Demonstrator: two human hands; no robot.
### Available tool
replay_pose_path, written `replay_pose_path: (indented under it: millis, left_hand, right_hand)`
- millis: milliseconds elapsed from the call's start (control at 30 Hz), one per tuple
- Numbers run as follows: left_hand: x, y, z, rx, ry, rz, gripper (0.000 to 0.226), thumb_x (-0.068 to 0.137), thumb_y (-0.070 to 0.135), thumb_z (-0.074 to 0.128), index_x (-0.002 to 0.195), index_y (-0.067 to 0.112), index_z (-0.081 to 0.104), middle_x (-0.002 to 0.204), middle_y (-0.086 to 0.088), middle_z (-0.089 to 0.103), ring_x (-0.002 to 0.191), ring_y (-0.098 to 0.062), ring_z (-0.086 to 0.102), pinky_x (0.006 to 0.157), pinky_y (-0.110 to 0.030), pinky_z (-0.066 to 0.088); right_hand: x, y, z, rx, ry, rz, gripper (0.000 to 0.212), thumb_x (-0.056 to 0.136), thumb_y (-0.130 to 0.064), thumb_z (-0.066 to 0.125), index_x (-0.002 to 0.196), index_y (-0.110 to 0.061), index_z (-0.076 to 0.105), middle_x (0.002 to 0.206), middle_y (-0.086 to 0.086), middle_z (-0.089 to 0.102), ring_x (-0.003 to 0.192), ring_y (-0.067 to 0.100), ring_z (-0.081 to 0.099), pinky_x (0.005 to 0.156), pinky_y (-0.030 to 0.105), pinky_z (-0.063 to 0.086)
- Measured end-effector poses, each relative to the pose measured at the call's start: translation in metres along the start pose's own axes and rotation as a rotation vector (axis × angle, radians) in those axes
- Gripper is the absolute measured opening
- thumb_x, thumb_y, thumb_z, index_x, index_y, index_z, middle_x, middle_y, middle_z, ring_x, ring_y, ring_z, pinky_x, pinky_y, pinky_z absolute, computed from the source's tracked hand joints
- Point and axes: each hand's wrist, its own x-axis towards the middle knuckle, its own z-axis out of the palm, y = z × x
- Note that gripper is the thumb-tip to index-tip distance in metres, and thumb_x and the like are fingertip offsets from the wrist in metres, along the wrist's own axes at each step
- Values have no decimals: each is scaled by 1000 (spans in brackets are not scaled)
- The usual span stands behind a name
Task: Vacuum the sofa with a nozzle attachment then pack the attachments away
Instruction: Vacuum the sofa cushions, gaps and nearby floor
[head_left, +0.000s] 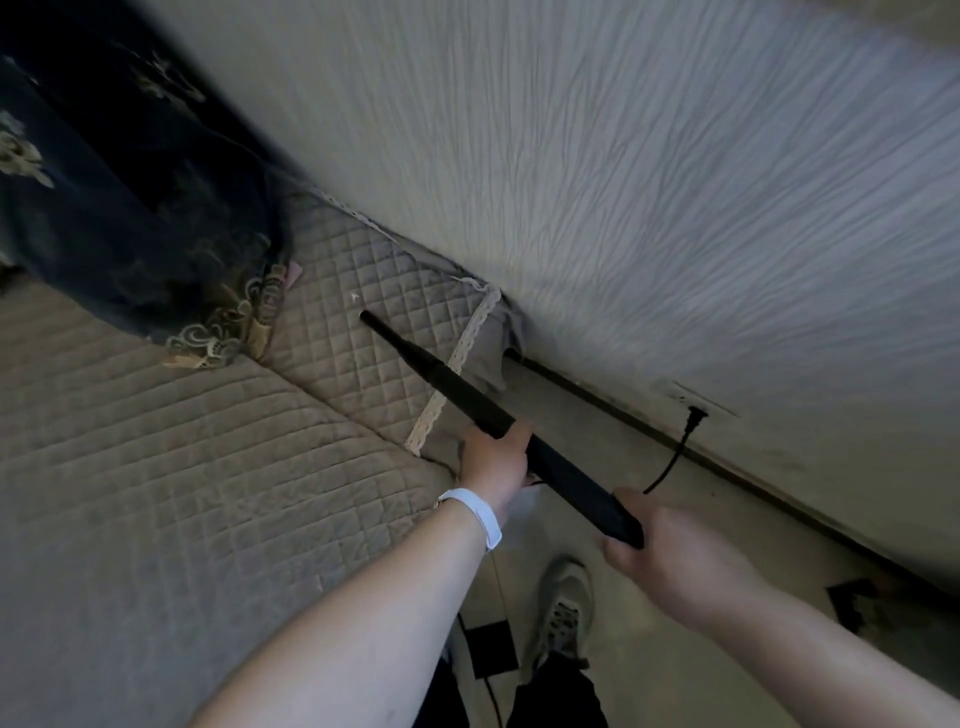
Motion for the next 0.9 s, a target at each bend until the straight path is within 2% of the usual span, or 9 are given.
replay_pose_path:
  millis: [67,167,233,333,433,633,800,900]
  left_hand:
    - [8,-1,-2,29,3,3,47,82,30,67,121,9,49,111,-17,66,92,-35,71,73,-48,63]
    - [16,2,-5,73,18,36,37,82,32,65,111,12,54,108,-16,68,93,-34,70,81,-50,61]
    - [22,5,-7,114,21,66,33,82,35,65,108,15,56,108,-14,69,94,-32,70,87,-50,59]
    - [30,9,-10,127,25,82,16,92,27,64,102,18,55,105,-14,69,93,-31,70,83,-46,61]
    - [35,11,-12,133,31,82,32,92,30,64,117,12,53,107,-13,69,92,-29,71,79,-42,62]
    - [31,17,-11,100,30,85,44,91,30,65,126,9,49,114,-14,67,96,-30,70,82,-45,62]
    - [19,18,-8,74,64,96,37,92,26,65,122,8,50,112,-15,67,96,-31,70,75,-43,63]
    - [-1,22,-6,66,93,134,37,91,26,65,120,9,51,111,-11,66,98,-28,69,82,-44,62]
  right_hand:
    - [4,1,2,7,12,4,17,92,-43,57,84,-49,44,69,-3,62,58,12,60,51,28,41]
    - [14,-2,4,1,27,-6,22,91,-43,58,81,-52,40,66,-4,60,54,9,57,47,24,37]
    - [21,-5,5,25,36,-14,18,91,-42,59,82,-48,44,65,-3,60,52,8,56,46,22,34]
    - [29,-7,7,43,37,-18,11,92,-42,59,89,-37,50,65,-3,60,53,11,57,47,25,36]
    - [33,-8,8,55,47,-15,12,91,-43,59,89,-35,50,66,-2,60,55,13,58,48,27,38]
    - [34,-12,3,53,47,-39,14,93,-45,59,88,-34,51,66,-2,60,55,14,57,48,27,37]
    - [27,-8,1,72,45,-45,13,91,-43,59,86,-36,50,66,-2,60,55,14,57,50,29,39]
    - [13,-8,-6,55,57,-56,10,90,-42,59,91,-35,51,68,-4,60,60,15,59,50,28,39]
